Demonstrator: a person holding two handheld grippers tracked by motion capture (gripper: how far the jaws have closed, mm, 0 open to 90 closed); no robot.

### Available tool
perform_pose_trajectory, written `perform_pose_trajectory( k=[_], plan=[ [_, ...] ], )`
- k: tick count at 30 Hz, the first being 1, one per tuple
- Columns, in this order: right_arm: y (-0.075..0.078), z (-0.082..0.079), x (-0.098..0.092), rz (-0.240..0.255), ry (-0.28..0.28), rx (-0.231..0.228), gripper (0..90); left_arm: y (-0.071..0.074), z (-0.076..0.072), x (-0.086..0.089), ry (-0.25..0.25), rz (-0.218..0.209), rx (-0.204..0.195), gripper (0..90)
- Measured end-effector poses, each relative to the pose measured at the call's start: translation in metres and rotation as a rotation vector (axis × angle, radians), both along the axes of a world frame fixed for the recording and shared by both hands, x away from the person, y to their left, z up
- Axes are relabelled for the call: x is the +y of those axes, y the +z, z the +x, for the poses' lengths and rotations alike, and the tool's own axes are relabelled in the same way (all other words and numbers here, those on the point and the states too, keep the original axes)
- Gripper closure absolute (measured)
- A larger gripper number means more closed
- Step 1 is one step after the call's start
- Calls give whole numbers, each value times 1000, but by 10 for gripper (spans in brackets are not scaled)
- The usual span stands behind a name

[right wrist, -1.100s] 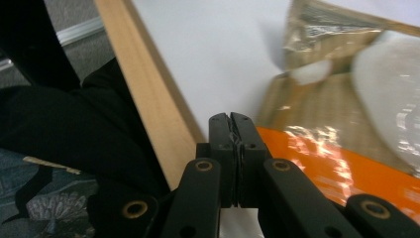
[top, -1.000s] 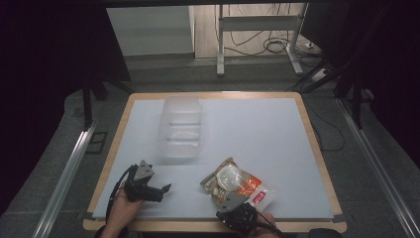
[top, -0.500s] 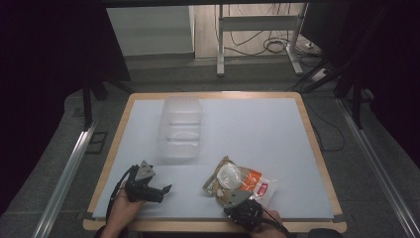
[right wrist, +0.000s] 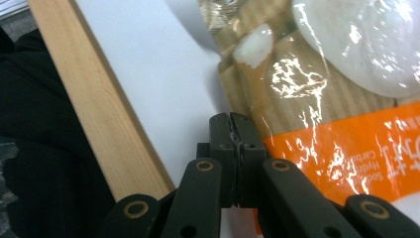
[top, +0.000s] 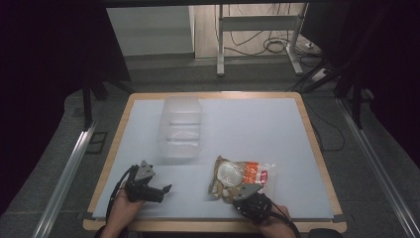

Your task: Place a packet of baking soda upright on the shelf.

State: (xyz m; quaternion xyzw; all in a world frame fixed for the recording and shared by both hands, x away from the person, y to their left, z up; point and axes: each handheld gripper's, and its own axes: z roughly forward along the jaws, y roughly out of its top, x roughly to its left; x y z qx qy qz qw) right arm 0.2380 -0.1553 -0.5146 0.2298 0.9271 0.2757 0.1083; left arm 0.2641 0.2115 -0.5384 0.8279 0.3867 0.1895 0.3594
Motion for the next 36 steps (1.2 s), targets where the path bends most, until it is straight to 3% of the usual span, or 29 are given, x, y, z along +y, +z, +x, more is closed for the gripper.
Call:
perform_pose_trajectory(
  k=[20, 26, 29, 36],
  plan=[
    [1, 29, -33, -9, -121, -45, 878, 0, 0, -1, -1, 3, 3, 17],
    [1, 46, -41, -1, -146, -53, 878, -1, 0, -2, 0, 6, 3, 17],
    [1, 56, -50, 31, -177, -26, 878, -1, 1, -2, -2, 11, 2, 17],
    [6, 52, -48, 27, -170, -13, 813, 0, 0, -2, -2, 15, 1, 17]
  ],
)
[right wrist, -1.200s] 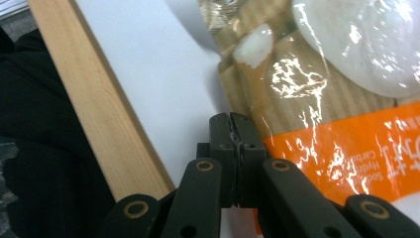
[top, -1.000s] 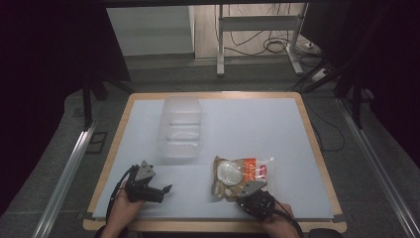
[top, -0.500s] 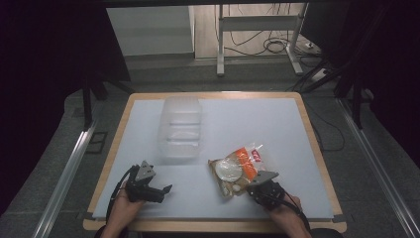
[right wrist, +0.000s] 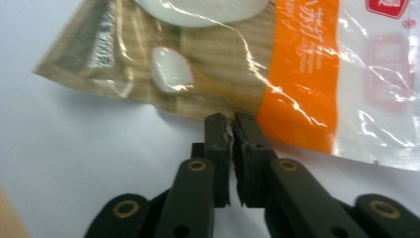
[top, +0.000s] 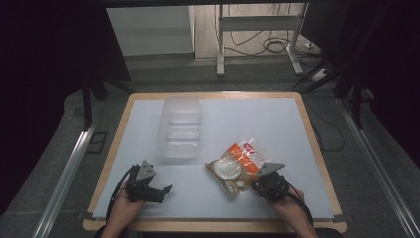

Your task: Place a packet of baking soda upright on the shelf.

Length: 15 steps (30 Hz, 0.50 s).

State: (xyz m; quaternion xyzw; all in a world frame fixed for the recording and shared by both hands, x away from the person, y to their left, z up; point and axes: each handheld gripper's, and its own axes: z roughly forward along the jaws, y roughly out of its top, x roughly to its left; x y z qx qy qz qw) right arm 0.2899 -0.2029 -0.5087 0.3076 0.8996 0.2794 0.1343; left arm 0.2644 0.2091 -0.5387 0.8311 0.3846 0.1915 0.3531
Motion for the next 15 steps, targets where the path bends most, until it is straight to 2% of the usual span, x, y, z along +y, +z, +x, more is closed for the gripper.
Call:
perform_pose_trajectory(
  k=[2, 9, 10, 12, 15],
  plan=[
    [4, -2, 0, 11, -1, 18, 780, 0, 0, 0, 1, 2, -2, 18],
    [17, -11, -3, 25, 11, 28, 625, 1, -1, -3, -6, 40, -17, 18],
    [21, -10, -3, 30, 17, 37, 553, 0, -1, -3, -6, 45, -18, 18],
    [22, -10, -3, 31, 16, 43, 531, 0, -1, -4, -2, 45, -19, 18],
    [27, -5, -4, 49, 4, 42, 448, 1, -1, -3, 2, 47, -20, 18]
  ],
)
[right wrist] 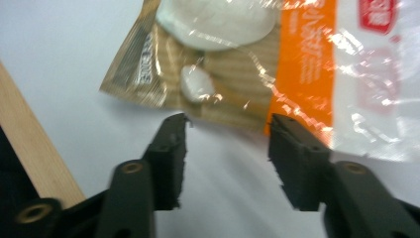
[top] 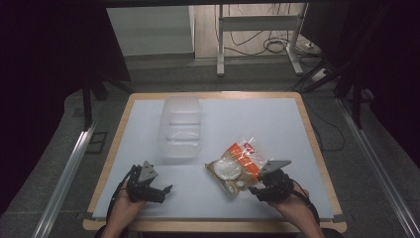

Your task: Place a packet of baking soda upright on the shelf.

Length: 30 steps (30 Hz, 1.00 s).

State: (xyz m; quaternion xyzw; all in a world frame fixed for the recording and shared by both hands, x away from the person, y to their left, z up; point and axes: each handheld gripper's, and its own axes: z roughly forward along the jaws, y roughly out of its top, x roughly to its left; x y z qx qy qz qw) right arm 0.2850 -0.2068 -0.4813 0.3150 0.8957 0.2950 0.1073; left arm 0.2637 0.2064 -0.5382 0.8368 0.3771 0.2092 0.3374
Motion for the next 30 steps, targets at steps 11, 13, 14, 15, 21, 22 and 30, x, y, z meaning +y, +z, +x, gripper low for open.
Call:
perform_pose_trajectory(
  k=[11, 13, 14, 15, 21, 22, 30],
  plan=[
    [25, 32, 1, -50, -3, -57, 278, 0, 0, 0, 0, -1, 2, 18],
    [29, 39, 0, -65, -6, -78, 266, -1, 0, 0, 0, 0, 2, 18],
    [32, 47, -2, -58, -19, -76, 252, 0, 0, 0, -1, 2, 1, 18],
    [32, 47, -2, -58, -19, -76, 252, 0, 0, 0, -1, 2, 1, 18],
    [31, 75, -9, -58, -36, -64, 222, 0, 0, 1, 5, -14, 2, 17],
    [30, 80, -11, -54, -41, -62, 219, 0, 0, 1, 7, -17, 2, 17],
    [8, 94, -30, 38, -88, -20, 219, 0, 0, 1, 12, -35, -3, 16]
  ],
)
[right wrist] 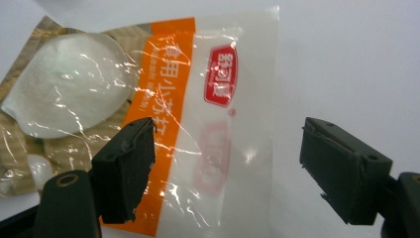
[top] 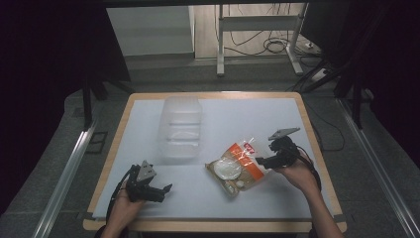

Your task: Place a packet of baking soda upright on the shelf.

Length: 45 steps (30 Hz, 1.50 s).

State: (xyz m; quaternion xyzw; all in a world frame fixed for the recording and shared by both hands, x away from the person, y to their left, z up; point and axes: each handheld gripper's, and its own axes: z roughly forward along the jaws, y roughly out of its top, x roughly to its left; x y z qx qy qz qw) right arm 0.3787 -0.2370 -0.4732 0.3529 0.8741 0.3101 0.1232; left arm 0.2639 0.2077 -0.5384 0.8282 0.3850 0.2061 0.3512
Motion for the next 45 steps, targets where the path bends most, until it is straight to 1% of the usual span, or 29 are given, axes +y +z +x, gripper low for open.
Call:
perform_pose_trajectory(
  k=[1, 2, 3, 4, 6, 7, 9, 14, 16, 19, 22, 25, 27, 29, 31, 32, 35, 37, 38, 39, 41, 42, 45],
  plan=[
    [0, 0, 0, 0, 0, 0, 219, 0, 0, 0, -4, 7, 2, 16],
    [-5, 2, -5, 25, 5, 17, 224, 0, 0, -1, -6, 9, 0, 16],
    [-7, 3, -6, 37, 8, 23, 227, 0, 0, -1, -6, 9, 0, 16],
    [-7, 3, -6, 37, 8, 23, 227, 0, 0, -1, -7, 11, 1, 16],
    [-12, 6, -10, 73, 13, 54, 235, 0, 0, -1, -9, 12, 1, 16],
    [-14, 7, -11, 86, 13, 62, 243, 0, 0, -1, -10, 13, 2, 16],
    [-17, 9, -12, 107, 24, 92, 264, 0, 0, -1, -10, 14, 5, 16],
    [-23, 13, -11, 125, 46, 134, 318, -1, 0, -2, -17, 21, 7, 16],
    [-24, 14, -10, 126, 48, 142, 325, -1, 0, -2, -20, 23, 7, 16],
    [-25, 16, -11, 149, 41, 162, 344, -1, 0, -3, -20, 23, 7, 17],
    [-27, 18, -13, 154, 28, 180, 368, -1, 0, -3, -25, 30, 9, 17],
    [-29, 20, -14, 149, 19, 190, 386, -1, 0, -3, -25, 32, 9, 16],
    [-29, 20, -14, 159, 30, 201, 400, -1, 0, -3, -25, 31, 9, 17],
    [-27, 19, -13, 161, 39, 196, 407, -1, 0, -3, -25, 32, 10, 17],
    [-23, 17, -12, 192, 62, 194, 429, -1, 0, -3, -25, 33, 9, 17],
    [-19, 16, -10, 217, 89, 189, 437, -1, 0, -3, -25, 32, 10, 17],
    [-16, 14, -6, 210, 95, 183, 437, -1, 0, -3, -27, 34, 10, 17],
    [-18, 14, -3, 188, 98, 183, 445, -1, 0, -3, -28, 35, 9, 17],
    [-19, 14, -2, 171, 96, 186, 453, -1, 0, -3, -28, 35, 9, 17],
    [-21, 14, -1, 166, 94, 194, 466, -1, 0, -4, -28, 35, 9, 17],
    [-25, 16, -1, 185, 100, 219, 483, -1, 0, -4, -28, 36, 9, 17],
    [-25, 16, -1, 185, 100, 219, 483, -2, 1, -4, -28, 36, 10, 17],
    [-25, 16, 3, 210, 119, 227, 501, -2, 1, -4, -29, 37, 10, 18]
  ],
)
